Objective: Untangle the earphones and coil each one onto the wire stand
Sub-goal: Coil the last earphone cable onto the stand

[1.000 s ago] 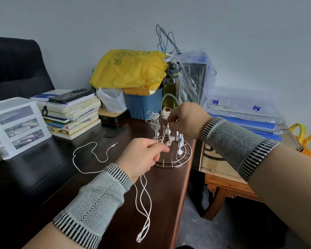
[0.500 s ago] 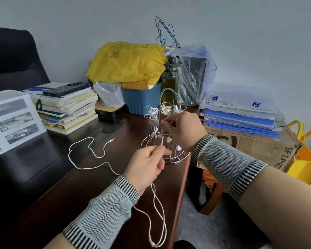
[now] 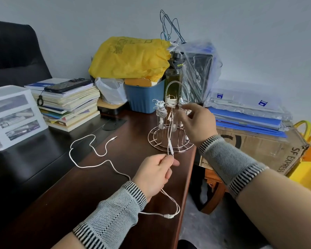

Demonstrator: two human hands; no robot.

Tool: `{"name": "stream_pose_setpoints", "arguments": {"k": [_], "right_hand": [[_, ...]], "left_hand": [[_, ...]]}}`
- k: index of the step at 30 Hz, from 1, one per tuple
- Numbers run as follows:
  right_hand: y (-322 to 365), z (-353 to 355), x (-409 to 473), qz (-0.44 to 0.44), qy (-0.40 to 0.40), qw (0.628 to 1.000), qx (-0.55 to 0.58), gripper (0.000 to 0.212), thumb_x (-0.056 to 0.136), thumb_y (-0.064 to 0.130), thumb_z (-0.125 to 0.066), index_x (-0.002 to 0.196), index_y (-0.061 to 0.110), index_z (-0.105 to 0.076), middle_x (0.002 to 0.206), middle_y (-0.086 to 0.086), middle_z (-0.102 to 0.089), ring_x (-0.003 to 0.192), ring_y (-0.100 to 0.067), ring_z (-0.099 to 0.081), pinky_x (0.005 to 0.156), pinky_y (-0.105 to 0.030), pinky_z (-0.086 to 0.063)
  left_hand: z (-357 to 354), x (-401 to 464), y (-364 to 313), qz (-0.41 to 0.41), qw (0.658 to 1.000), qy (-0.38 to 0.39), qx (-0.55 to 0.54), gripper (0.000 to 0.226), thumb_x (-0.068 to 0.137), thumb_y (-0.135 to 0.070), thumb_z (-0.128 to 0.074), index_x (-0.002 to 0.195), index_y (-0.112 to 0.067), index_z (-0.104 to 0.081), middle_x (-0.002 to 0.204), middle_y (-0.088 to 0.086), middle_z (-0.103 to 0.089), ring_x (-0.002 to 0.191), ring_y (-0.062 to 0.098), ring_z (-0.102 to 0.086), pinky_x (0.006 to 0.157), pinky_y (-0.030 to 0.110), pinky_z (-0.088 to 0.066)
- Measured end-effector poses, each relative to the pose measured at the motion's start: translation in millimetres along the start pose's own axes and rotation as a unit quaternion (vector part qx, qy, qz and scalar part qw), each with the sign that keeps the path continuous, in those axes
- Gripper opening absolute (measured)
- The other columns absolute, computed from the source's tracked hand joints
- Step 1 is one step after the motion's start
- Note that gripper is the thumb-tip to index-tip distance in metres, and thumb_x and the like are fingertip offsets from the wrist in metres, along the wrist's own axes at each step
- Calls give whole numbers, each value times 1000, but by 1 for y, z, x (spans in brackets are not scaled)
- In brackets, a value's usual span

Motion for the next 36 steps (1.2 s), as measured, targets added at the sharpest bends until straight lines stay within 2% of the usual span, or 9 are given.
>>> {"name": "stream_pose_setpoints", "arguments": {"k": [5, 9, 13, 17, 20, 23, 28, 32, 36], "right_hand": [[-32, -7, -61, -153, -18, 977, 145, 30, 94, 28, -54, 74, 8, -63, 66, -6, -63, 60, -20, -57, 62, -35, -49], [-36, -12, -98, -196, 11, 958, 209, 33, 93, 27, -56, 76, 0, -67, 78, -23, -66, 62, -23, -54, 68, -44, -51], [-28, -16, -107, -220, 82, 921, 312, 51, 78, 56, -58, 76, 7, -70, 76, -26, -66, 66, -27, -56, 73, -54, -52], [-18, -21, -107, -233, 174, 884, 365, 62, 64, 63, -66, 80, 3, -71, 79, -35, -62, 69, -29, -55, 78, -62, -49], [-15, -20, -106, -235, 157, 887, 364, 40, 72, 49, -68, 73, 9, -74, 74, -33, -62, 66, -28, -53, 68, -49, -48], [-17, -18, -104, -261, 125, 882, 371, 29, 83, 32, -68, 60, 14, -73, 60, -13, -58, 60, -24, -49, 65, -39, -41], [-17, -13, -103, -251, 91, 921, 282, 42, 86, 35, -64, 63, 1, -66, 65, -15, -64, 62, -24, -55, 63, -41, -46], [-24, 3, -100, -263, 77, 937, 217, 34, 90, 29, -58, 62, 11, -66, 74, -16, -70, 67, -26, -61, 75, -46, -54], [-11, 5, -102, -200, 100, 967, 124, 35, 92, 27, -54, 68, 5, -69, 77, -17, -71, 70, -28, -63, 76, -41, -53]], "left_hand": [[-4, 3, 1, -5, 1000, 15, 14, 29, 102, -24, -46, 91, -8, -67, 54, -2, -35, 43, 8, -26, 40, 17, -22], [-5, 1, 1, -19, 997, 31, 66, 26, 100, -23, -48, 86, -13, -67, 50, -10, -35, 42, 7, -27, 40, 18, -23], [-6, 1, -2, -35, 993, 42, 105, 32, 99, -22, -48, 70, -20, -59, 44, -13, -35, 43, 11, -27, 41, 22, -23], [-9, -2, -12, -60, 983, 50, 166, 24, 99, -15, -44, 101, -16, -67, 41, -12, -42, 41, 9, -34, 41, 22, -28], [-8, -5, -17, -55, 980, 61, 183, 25, 98, -10, -41, 106, -10, -65, 41, -11, -40, 39, 7, -33, 39, 19, -28], [-5, -12, -22, -25, 985, 90, 145, 23, 102, -12, -40, 83, -6, -52, 46, -10, -30, 38, 6, -25, 36, 18, -20], [14, -24, -31, -13, 974, 94, 205, 30, 99, -14, -42, 74, -12, -58, 42, -12, -35, 37, 5, -27, 37, 17, -22], [49, -23, -42, 4, 959, 89, 269, 27, 96, -17, -48, 74, -12, -64, 48, -9, -35, 38, 6, -28, 41, 20, -22], [73, -20, -55, -44, 904, 54, 421, 27, 93, -30, -56, 70, -22, -67, 50, -9, -48, 38, 4, -39, 45, 19, -34]]}}
Point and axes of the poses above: each hand's wrist, its own x-axis towards the middle knuckle, its own z-axis out of the back of the hand, y = z × x, the point moved 2 cm from there along x, towards the middle knuckle
